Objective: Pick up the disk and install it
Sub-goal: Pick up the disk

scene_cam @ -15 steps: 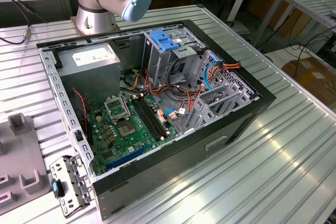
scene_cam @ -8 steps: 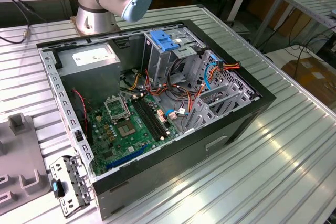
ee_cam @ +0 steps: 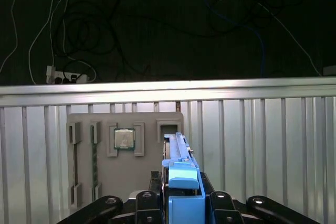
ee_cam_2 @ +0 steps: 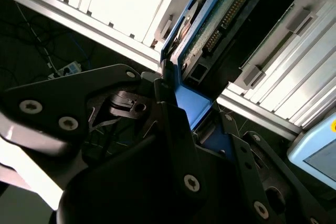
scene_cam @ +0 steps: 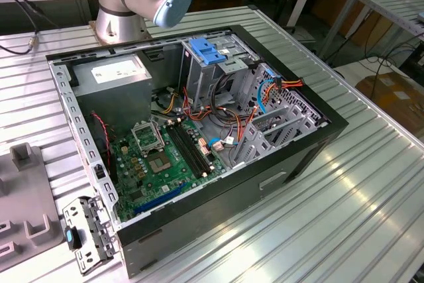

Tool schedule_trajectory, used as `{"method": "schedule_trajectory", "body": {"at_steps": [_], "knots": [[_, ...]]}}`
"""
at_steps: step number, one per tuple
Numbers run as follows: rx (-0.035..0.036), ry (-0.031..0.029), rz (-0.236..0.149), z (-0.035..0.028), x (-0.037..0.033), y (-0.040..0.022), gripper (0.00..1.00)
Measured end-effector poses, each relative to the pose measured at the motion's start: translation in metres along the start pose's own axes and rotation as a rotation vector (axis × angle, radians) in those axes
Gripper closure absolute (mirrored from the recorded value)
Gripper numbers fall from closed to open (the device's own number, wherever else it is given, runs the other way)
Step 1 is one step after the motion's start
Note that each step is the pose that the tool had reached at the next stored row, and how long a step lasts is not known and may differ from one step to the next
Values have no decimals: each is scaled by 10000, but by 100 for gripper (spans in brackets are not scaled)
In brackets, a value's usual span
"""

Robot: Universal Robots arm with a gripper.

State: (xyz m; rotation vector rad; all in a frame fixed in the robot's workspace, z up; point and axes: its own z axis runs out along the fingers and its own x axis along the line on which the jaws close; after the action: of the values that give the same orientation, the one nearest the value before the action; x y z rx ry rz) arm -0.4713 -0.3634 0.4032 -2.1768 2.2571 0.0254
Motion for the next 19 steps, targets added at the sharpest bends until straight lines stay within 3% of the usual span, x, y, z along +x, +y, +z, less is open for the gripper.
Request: {"method": "schedule_trajectory", "body": {"at_steps": [19], "knots": [[1, 0, 1, -94, -2, 1, 63]]}}
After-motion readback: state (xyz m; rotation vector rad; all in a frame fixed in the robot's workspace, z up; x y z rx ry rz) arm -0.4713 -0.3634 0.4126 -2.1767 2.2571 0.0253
